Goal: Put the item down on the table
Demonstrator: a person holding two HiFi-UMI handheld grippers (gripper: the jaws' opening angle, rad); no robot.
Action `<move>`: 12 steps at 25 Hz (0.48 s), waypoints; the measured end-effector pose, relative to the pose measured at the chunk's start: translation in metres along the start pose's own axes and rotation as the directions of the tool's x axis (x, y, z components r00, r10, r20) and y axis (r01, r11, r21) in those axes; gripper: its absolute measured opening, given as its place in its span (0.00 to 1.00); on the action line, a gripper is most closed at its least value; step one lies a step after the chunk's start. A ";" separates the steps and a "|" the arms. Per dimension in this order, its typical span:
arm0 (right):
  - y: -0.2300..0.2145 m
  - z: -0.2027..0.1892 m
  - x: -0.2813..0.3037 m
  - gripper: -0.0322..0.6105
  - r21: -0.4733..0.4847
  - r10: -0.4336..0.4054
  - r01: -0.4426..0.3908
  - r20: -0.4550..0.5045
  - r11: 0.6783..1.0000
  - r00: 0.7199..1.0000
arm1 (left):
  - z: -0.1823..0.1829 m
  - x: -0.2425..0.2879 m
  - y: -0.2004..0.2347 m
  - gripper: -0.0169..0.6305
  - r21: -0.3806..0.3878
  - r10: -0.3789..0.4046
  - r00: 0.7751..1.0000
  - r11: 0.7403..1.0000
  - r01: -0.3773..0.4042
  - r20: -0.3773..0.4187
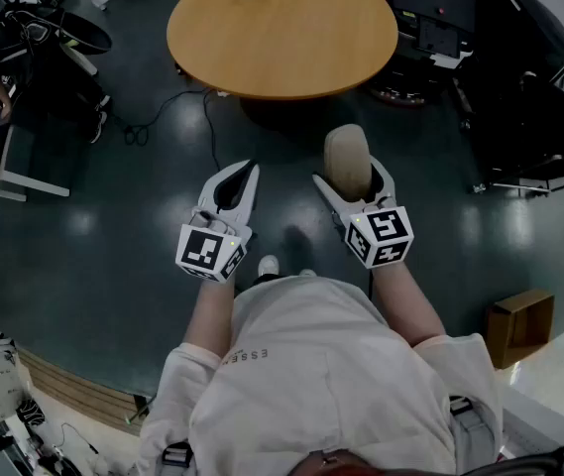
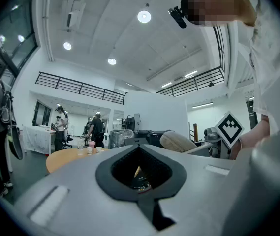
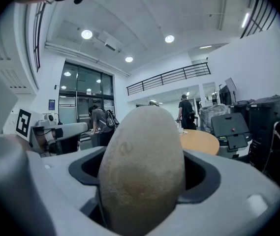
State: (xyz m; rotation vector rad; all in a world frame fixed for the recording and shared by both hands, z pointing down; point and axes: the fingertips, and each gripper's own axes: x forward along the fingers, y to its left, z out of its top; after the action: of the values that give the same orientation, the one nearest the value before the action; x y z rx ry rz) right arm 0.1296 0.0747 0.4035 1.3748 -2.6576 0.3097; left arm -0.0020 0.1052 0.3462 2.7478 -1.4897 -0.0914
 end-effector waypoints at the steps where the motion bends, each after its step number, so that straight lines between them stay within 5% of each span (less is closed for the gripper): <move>1: 0.000 0.001 0.000 0.68 0.000 0.001 -0.001 -0.001 1.000 1.000 | -0.002 0.000 0.001 0.04 0.001 0.000 1.000 1.000 0.000 0.003; 12: 0.000 0.004 0.006 0.68 0.022 -0.003 0.003 0.002 1.000 1.000 | -0.006 0.000 0.010 0.04 -0.004 0.003 1.000 1.000 -0.003 0.009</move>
State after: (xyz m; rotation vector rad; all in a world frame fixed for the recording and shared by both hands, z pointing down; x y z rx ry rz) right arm 0.1256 0.0688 0.4012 1.3866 -2.6615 0.3381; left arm -0.0096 0.0994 0.3525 2.7456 -1.4937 -0.1063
